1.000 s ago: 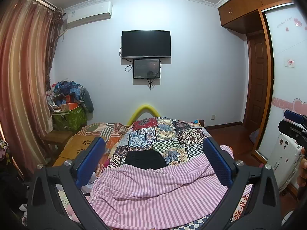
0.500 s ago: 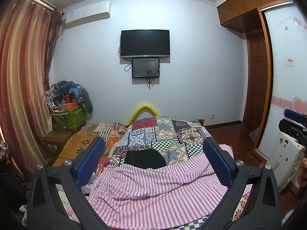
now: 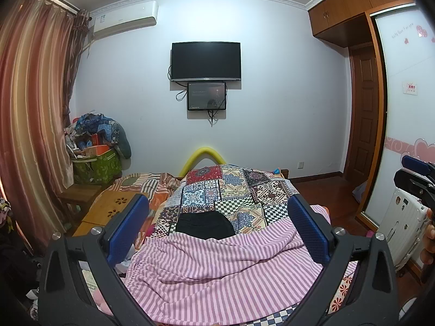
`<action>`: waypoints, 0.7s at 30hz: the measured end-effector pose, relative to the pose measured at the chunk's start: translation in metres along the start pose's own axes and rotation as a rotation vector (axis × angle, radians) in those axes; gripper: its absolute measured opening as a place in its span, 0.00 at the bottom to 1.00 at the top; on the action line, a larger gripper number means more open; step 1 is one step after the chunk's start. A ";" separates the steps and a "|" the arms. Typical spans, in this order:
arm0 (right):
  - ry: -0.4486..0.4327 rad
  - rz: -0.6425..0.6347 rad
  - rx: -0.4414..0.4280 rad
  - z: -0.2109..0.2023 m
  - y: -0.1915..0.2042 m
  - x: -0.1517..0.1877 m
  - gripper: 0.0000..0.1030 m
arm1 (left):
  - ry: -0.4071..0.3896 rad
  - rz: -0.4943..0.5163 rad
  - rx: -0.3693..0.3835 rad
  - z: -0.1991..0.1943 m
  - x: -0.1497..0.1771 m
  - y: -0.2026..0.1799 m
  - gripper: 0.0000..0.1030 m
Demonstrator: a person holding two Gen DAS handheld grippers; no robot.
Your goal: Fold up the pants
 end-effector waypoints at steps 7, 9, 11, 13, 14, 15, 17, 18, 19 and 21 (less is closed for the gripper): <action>0.002 0.000 -0.002 0.001 0.003 0.001 1.00 | 0.001 -0.001 -0.001 0.000 0.000 0.000 1.00; 0.000 0.000 -0.002 0.001 0.003 0.000 1.00 | 0.000 -0.001 -0.002 -0.001 0.000 0.000 1.00; 0.001 0.000 -0.003 0.001 0.003 0.001 1.00 | 0.001 -0.001 -0.001 -0.001 0.000 0.000 1.00; 0.002 0.000 -0.002 0.001 0.004 0.001 1.00 | 0.002 -0.002 -0.001 -0.001 0.001 0.000 1.00; 0.002 0.000 -0.003 0.001 0.004 0.002 1.00 | 0.001 -0.002 -0.002 -0.001 0.001 0.000 1.00; 0.002 0.000 -0.003 0.001 0.004 0.002 1.00 | 0.001 -0.001 -0.002 0.000 0.001 0.000 1.00; 0.004 -0.001 -0.005 0.002 0.004 0.002 1.00 | 0.002 -0.002 -0.002 0.000 0.001 0.001 1.00; 0.004 -0.001 -0.004 0.002 0.004 0.002 1.00 | 0.002 -0.002 -0.002 0.000 0.001 0.001 1.00; 0.004 0.000 -0.004 0.002 0.004 0.002 1.00 | 0.002 -0.002 -0.001 0.000 0.002 0.001 1.00; 0.006 0.000 -0.005 0.003 0.004 0.003 1.00 | 0.004 -0.003 -0.002 0.001 0.003 0.002 1.00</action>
Point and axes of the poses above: each gripper's, at about its wrist camera, not at the fingertips, and z roughly the way its jaws point, y to its left, x to its underside, the point moved 7 cm from there along z, roughly the way its jaws point, and after that the axes turned 9 degrees about y, right-handed, at the moved point
